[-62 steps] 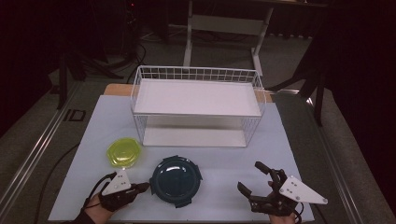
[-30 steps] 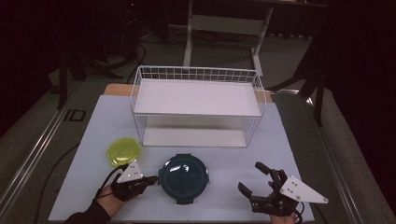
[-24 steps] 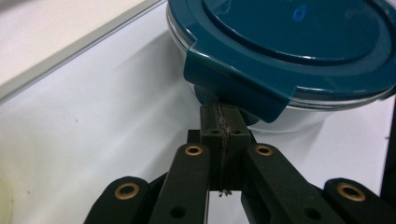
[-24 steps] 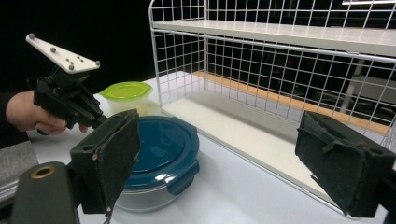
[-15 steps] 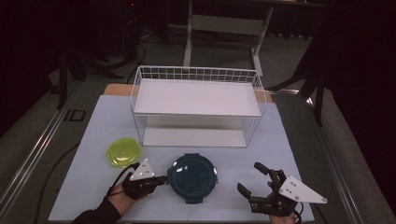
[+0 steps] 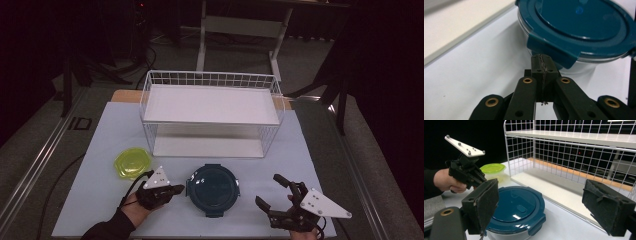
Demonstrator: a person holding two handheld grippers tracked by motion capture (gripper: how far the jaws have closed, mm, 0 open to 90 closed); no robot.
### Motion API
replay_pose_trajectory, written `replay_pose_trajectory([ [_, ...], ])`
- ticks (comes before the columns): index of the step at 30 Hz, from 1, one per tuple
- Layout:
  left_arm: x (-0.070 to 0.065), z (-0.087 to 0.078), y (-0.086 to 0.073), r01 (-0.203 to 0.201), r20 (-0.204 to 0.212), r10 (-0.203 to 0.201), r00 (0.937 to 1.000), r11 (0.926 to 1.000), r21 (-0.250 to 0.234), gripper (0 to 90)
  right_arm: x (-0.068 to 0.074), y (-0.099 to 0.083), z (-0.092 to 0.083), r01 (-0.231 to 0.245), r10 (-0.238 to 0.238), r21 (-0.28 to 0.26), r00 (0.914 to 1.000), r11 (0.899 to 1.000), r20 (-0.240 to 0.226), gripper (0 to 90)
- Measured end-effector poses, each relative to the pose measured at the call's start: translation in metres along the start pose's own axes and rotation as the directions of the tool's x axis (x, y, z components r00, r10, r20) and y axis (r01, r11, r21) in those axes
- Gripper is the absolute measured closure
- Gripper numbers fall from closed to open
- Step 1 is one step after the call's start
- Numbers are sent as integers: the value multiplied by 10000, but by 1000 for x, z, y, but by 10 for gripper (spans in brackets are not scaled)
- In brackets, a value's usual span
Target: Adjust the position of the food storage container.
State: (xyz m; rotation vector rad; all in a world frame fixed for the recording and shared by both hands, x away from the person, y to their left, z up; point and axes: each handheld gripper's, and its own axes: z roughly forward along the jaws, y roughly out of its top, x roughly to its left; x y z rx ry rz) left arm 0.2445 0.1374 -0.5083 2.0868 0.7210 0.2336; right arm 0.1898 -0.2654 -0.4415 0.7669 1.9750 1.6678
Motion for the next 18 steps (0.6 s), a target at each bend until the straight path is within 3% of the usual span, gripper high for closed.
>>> replay_pose_trajectory([
  [18,-4,15,14,86,67,-86,9999,10000,-21,898,4,-1,5,56,-53,190,9999,9998,-148,135],
])
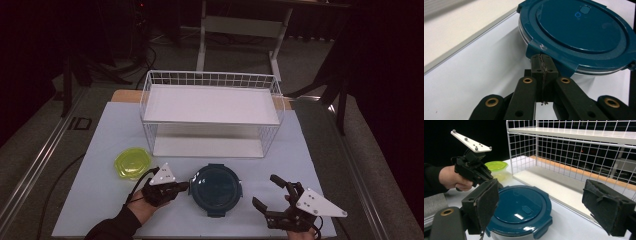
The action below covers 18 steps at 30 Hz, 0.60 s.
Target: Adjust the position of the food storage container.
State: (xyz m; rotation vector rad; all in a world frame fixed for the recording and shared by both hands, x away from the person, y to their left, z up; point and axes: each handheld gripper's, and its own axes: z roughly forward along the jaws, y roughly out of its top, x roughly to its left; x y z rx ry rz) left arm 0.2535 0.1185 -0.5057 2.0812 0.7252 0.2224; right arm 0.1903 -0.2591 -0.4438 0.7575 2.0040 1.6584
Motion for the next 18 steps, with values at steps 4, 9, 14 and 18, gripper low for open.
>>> replay_pose_trajectory([
  [4,-4,4,3,-26,70,25,10000,10000,53,898,-1,-1,0,-57,57,12,10000,10000,10,135],
  [9,-8,10,5,-139,292,140,9995,9999,-5,899,-1,-1,0,-26,26,26,10000,10000,-11,136],
  [14,-10,10,7,-484,208,482,9986,9988,89,897,-1,-1,1,-37,37,63,10000,10000,2,135],
  [18,-9,10,5,-436,259,432,9987,9989,174,894,-1,-1,1,-58,57,48,10000,10000,23,135],
])
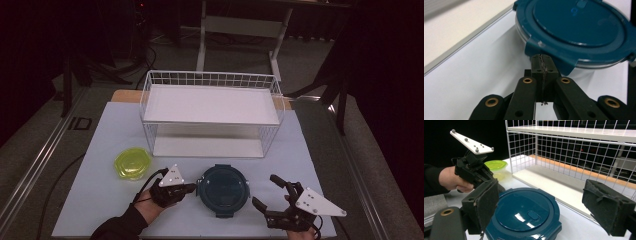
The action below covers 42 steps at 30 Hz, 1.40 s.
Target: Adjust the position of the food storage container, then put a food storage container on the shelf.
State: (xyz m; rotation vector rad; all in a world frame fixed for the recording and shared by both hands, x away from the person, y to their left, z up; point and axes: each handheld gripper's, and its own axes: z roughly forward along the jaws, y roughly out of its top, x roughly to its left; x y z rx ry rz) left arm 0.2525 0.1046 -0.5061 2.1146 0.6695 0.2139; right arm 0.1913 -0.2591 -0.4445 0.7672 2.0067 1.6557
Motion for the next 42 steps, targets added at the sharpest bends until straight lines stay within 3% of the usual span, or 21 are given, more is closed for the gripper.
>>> replay_pose_trajectory([
  [1,0,-6,-1,228,260,-221,9994,9995,-236,888,0,0,0,31,-31,38,10000,10000,21,135],
  [5,-2,-16,3,361,446,-331,9985,9970,-684,777,2,0,1,33,-35,114,9999,9999,153,135],
  [8,-3,-23,6,575,665,-507,9965,9927,-1060,590,3,1,3,75,-76,180,10000,9998,40,134],
  [10,-3,-26,8,684,787,-595,9951,9908,-1166,366,3,1,4,108,-106,311,9999,9995,-78,128],
  [13,-4,-32,10,644,1105,-478,9927,9862,-1522,116,3,2,5,135,-129,294,9997,9995,-185,128],
  [16,-3,-36,14,1005,1482,-744,9862,9790,-1773,33,5,7,5,355,-355,231,9994,9991,1,128],
  [18,-3,-36,14,1005,1482,-744,9862,9790,-1773,19,5,8,6,474,-476,205,9988,9987,92,128],
  [19,-2,-37,19,1175,1703,-871,9815,9771,-1772,19,5,8,6,474,-476,205,9988,9987,92,129],
  [23,-1,-36,25,1502,1734,-1193,9776,9726,-1775,13,3,14,8,452,-456,123,9983,9989,356,156],
  [25,0,-33,27,1662,1847,-1341,9736,9712,-1709,13,-1,14,10,10,-10,147,10000,9999,-26,151],
  [28,1,-29,29,1880,1934,-1578,9684,9708,-1491,15,-8,12,16,-495,499,1099,9988,9927,-13,133],
  [29,2,-27,30,1934,1904,-1652,9677,9710,-1404,15,-8,12,16,-495,499,1099,9988,9927,-13,133],
  [30,3,-24,30,2194,2054,-1923,9596,9684,-1186,23,-11,11,18,-527,539,1168,9985,9917,-65,132],
  [35,4,-20,30,2426,1968,-2183,9558,9640,-1087,23,-16,11,21,-626,653,1646,9978,9844,-110,125],
  [40,8,-15,28,2849,2149,-2622,9408,9550,-823,23,-23,9,27,-1095,1170,2230,9929,9687,-208,114],
  [42,9,-13,28,2938,2082,-2726,9393,9527,-781,22,-26,8,30,-1293,1359,2442,9907,9611,-105,112],
])
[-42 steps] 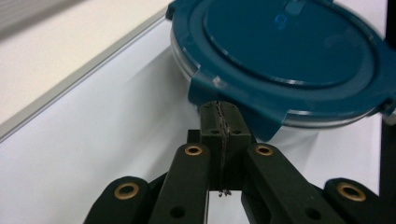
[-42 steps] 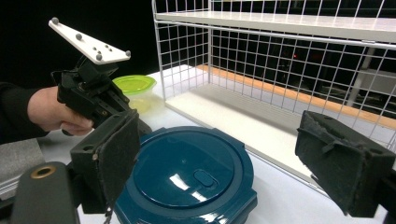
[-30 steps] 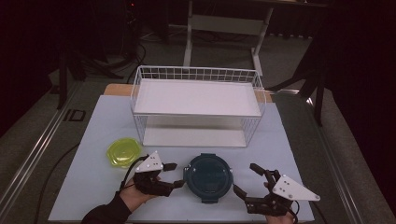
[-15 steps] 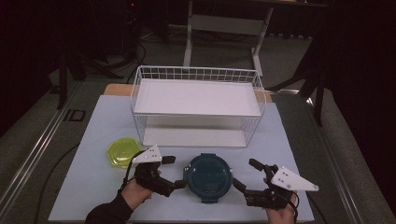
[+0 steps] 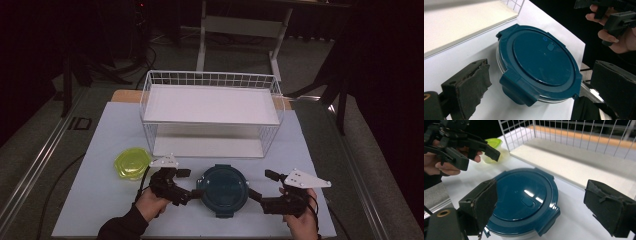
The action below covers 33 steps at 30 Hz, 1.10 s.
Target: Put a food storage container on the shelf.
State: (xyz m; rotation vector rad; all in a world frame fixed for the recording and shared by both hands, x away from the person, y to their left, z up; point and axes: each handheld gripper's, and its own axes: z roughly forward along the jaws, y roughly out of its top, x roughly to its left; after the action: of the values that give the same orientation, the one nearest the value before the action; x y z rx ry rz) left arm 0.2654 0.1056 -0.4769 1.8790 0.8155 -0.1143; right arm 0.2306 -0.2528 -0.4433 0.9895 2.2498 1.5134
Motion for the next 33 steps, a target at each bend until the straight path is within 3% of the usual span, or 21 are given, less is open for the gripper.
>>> replay_pose_trajectory([
  [1,1,1,0,13,-12,-13,10000,10000,50,22,-1,0,3,-211,205,174,9993,9996,303,105],
  [2,1,2,0,73,-99,-72,9999,9999,72,22,-1,0,3,-211,205,174,9993,9996,303,105],
  [4,3,4,1,389,-286,-386,9988,9992,123,23,-5,-1,7,-796,775,438,9958,9959,479,100],
  [6,3,4,1,389,-286,-386,9988,9992,123,23,-7,-2,8,-1072,1053,563,9938,9926,363,100],
  [7,4,6,1,682,-329,-676,9972,9975,186,23,-7,-2,8,-1072,1053,563,9938,9926,363,100],
  [8,5,8,0,932,-306,-925,9952,9954,214,24,-15,-3,10,-1814,1807,726,9834,9807,173,100],
  [9,5,9,-1,1065,-218,-1059,9941,9940,258,24,-16,-4,11,-2084,2084,829,9780,9745,82,100],
  [12,6,11,-2,1225,-307,-1216,9921,9920,306,38,-19,-5,12,-2362,2369,960,9715,9670,43,102],
  [13,8,14,-4,1596,-505,-1571,9863,9859,504,38,-20,-6,13,-2584,2599,1104,9656,9597,4,104],
  [14,10,15,-5,1794,-417,-1775,9832,9825,496,48,-24,-10,18,-3095,3142,1427,9493,9401,-113,132],
  [18,14,18,-10,2518,-259,-2507,9677,9660,587,65,-31,-18,29,-3817,3956,2021,9179,9019,-318,144],
  [21,17,19,-13,3096,-282,-3085,9508,9489,615,109,-37,-23,36,-4362,4588,2381,8873,8678,-466,162],
  [26,21,21,-17,3735,-183,-3733,9275,9245,760,201,-43,-27,45,-4650,4978,2902,8660,8364,-472,195],
  [28,21,23,-18,3833,-134,-3837,9234,9193,891,245,-45,-29,48,-4751,5126,3076,8572,8244,-501,204],
  [31,22,25,-20,4092,-38,-4109,9117,9071,981,341,-47,-31,51,-4890,5353,3298,8424,8075,-616,229],
  [33,23,25,-21,4157,-58,-4174,9087,9035,1045,403,-48,-32,52,-4967,5503,3452,8319,7963,-723,260],
])
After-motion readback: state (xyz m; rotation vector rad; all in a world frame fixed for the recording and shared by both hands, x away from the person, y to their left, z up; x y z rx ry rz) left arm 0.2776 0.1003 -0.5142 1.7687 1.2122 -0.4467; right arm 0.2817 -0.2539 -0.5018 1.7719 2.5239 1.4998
